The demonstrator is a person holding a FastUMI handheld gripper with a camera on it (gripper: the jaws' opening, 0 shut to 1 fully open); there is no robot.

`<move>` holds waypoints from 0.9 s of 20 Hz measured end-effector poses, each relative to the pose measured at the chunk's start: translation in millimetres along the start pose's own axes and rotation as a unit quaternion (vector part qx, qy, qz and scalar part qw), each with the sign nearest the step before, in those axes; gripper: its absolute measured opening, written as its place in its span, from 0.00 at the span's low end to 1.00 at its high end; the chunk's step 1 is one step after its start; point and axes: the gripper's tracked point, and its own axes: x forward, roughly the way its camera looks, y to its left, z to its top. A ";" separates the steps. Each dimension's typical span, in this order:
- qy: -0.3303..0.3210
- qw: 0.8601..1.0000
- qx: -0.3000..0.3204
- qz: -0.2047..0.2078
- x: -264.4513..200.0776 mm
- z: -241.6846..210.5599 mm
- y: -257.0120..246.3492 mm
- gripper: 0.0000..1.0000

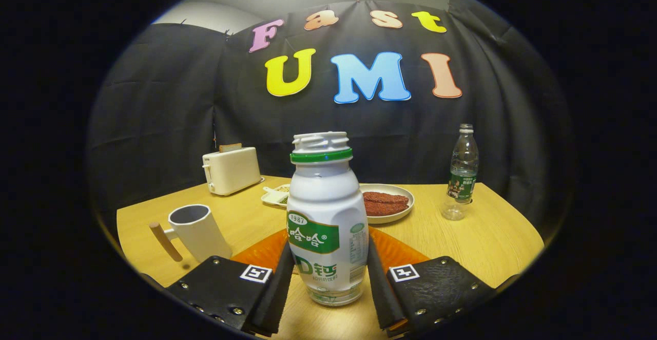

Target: Take the bottle from table, then pour the juice into the cup, finally place the bottle on the coaster

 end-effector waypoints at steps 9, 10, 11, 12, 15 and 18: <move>-0.032 0.999 -0.001 0.034 40.9 13.6 38.7 0.69; -0.032 0.999 0.000 0.036 51.3 19.9 39.7 0.69; -0.032 0.999 0.000 0.038 55.9 15.3 41.2 0.69; -0.030 0.999 0.000 0.039 60.7 13.2 42.1 0.69; -0.026 0.999 0.007 0.043 71.0 7.6 45.7 0.69; -0.022 0.999 0.012 0.044 78.5 3.5 46.7 0.69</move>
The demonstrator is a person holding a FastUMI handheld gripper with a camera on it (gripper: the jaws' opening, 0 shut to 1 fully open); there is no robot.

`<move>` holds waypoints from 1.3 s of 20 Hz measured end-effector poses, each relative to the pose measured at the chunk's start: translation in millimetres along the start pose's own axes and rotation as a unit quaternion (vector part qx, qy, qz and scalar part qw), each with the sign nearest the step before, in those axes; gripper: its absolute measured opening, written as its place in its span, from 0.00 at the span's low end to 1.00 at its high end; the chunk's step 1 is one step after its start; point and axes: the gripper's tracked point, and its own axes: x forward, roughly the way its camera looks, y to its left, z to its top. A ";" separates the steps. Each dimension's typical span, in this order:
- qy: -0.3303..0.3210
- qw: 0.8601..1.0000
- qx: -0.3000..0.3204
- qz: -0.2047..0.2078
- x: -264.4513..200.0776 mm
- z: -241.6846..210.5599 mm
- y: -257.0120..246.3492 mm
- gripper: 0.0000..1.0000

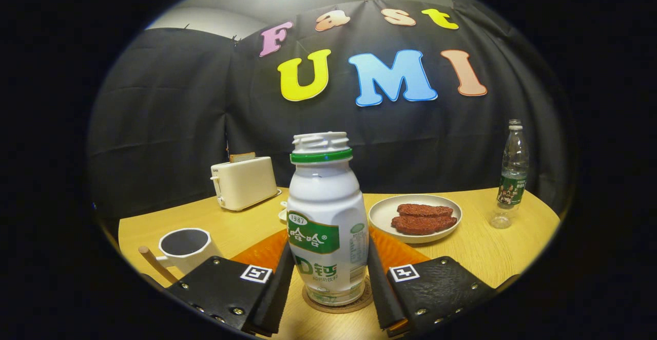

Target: Take the bottle from table, then pour the juice into the cup, finally place the bottle on the coaster

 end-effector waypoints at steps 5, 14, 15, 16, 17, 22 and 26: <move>0.002 1.000 0.001 0.001 2.4 -3.2 0.0 0.69; -0.005 1.000 0.004 0.011 -2.7 2.1 4.1 0.74; -0.012 1.000 0.007 0.013 -4.7 5.5 5.9 0.74; -0.018 1.000 0.008 0.014 -5.4 10.1 7.0 0.84; -0.022 1.000 0.006 0.011 -5.5 11.5 6.0 0.89; -0.060 0.998 0.001 0.001 -21.4 41.5 4.4 0.97; -0.091 0.996 0.001 -0.003 -41.2 69.2 7.6 0.96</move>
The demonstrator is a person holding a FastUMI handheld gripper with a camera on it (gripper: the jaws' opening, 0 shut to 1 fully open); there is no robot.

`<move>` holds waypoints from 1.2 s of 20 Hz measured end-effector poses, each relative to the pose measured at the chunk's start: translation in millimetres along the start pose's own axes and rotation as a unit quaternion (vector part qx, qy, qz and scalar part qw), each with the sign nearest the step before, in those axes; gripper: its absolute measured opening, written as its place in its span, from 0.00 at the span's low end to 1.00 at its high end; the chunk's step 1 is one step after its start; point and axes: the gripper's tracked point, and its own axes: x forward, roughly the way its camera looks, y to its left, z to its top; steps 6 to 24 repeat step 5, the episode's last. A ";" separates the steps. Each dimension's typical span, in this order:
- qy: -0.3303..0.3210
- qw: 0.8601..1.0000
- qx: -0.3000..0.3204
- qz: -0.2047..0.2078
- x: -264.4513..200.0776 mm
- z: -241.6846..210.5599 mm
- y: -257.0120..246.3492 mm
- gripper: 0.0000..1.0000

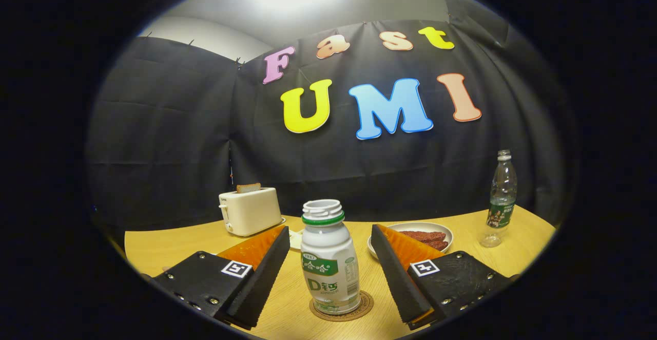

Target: Take the bottle from table, then pour the juice into the cup, finally place the bottle on the coaster

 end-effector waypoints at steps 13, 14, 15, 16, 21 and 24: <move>-0.027 1.000 -0.005 -0.004 -24.4 40.0 -2.0 0.96; -0.027 1.000 -0.005 -0.004 -24.4 40.0 -2.0 0.96; -0.027 1.000 -0.005 -0.004 -24.4 40.0 -2.0 0.96; -0.027 1.000 -0.005 -0.004 -24.4 40.0 -2.0 0.96; -0.027 1.000 -0.005 -0.004 -24.4 40.0 -2.0 0.96; -0.027 1.000 -0.005 -0.004 -24.4 40.0 -2.0 0.96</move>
